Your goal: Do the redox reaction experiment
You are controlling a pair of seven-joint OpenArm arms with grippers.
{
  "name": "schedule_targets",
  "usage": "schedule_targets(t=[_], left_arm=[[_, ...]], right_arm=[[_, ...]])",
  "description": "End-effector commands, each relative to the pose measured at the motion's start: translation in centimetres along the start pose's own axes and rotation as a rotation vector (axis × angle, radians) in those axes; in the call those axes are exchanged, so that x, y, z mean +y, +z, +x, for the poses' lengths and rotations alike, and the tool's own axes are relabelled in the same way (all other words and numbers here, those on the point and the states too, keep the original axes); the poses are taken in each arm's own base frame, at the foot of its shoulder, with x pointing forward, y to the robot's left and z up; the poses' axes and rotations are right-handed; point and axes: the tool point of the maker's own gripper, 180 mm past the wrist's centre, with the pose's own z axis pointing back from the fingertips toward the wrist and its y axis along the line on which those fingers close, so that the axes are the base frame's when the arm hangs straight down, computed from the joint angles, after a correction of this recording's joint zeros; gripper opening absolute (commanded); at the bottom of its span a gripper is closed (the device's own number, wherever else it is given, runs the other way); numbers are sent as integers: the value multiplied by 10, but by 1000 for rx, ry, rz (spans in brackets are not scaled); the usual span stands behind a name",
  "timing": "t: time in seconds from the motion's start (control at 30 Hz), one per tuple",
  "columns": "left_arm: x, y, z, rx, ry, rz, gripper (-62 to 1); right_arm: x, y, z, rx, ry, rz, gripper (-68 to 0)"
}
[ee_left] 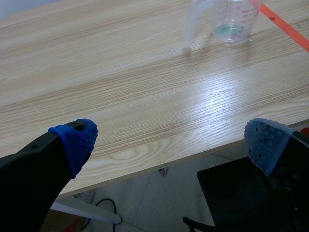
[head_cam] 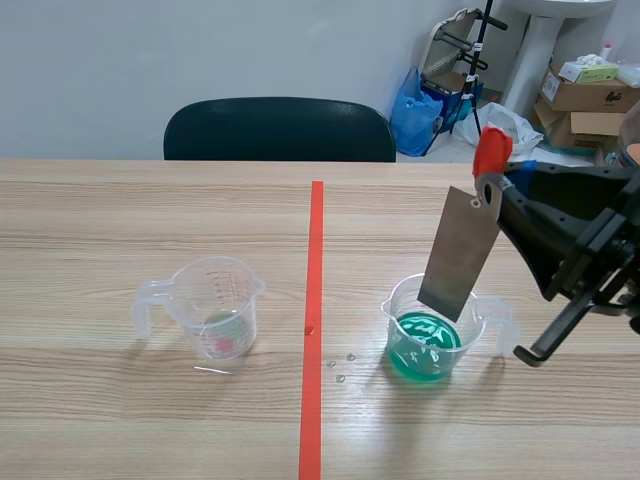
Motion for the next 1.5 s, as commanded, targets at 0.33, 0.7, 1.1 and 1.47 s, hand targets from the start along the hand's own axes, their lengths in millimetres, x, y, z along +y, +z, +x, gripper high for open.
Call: schedule_targets(t=[0.33,0.7,1.1,1.47], left_arm=[[2,-1,7,-31,0,8,14],[2,-1,7,-31,0,8,14],[2,-1,7,-32,0,8,14],[2,-1,7,-32,-1,8,14]], right_arm=[[-4,-3,22,-20,56,18,-662],[5,-1,45,-43,77,40,-662],[4,-2,59,-45,72,31,-662],[4,-2,57,-26,71,30,-662]])
